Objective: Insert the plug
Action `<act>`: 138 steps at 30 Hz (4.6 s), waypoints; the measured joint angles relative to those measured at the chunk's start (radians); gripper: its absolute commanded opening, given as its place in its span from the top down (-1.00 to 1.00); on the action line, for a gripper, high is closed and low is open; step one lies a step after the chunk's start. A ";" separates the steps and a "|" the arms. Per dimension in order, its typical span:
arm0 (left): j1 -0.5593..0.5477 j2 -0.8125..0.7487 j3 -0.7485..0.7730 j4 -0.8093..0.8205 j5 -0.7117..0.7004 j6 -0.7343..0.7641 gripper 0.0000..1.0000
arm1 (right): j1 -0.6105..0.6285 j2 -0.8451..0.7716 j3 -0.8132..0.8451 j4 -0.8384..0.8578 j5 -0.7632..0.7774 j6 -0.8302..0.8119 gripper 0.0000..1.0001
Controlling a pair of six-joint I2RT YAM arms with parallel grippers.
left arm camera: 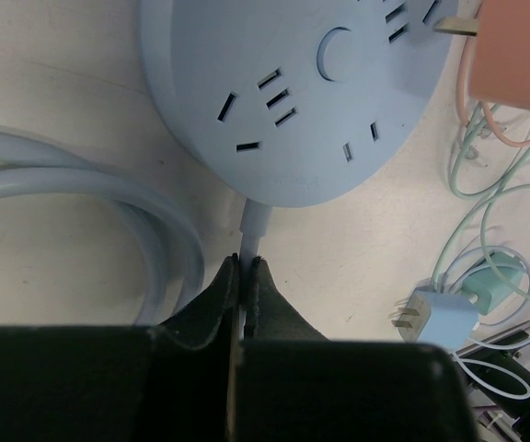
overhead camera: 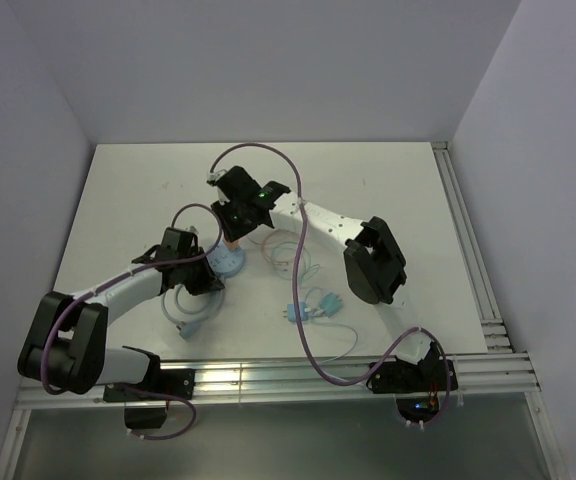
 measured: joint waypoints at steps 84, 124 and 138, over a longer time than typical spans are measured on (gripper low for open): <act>0.000 -0.043 -0.060 0.065 -0.009 -0.008 0.99 | -0.009 0.032 -0.017 0.041 -0.047 0.001 1.00; -0.002 -0.050 -0.070 0.074 -0.007 -0.008 0.99 | -0.010 0.006 -0.043 0.031 -0.018 -0.025 1.00; -0.002 -0.052 -0.071 0.074 -0.008 -0.008 0.99 | -0.003 0.016 -0.032 0.035 -0.025 -0.025 1.00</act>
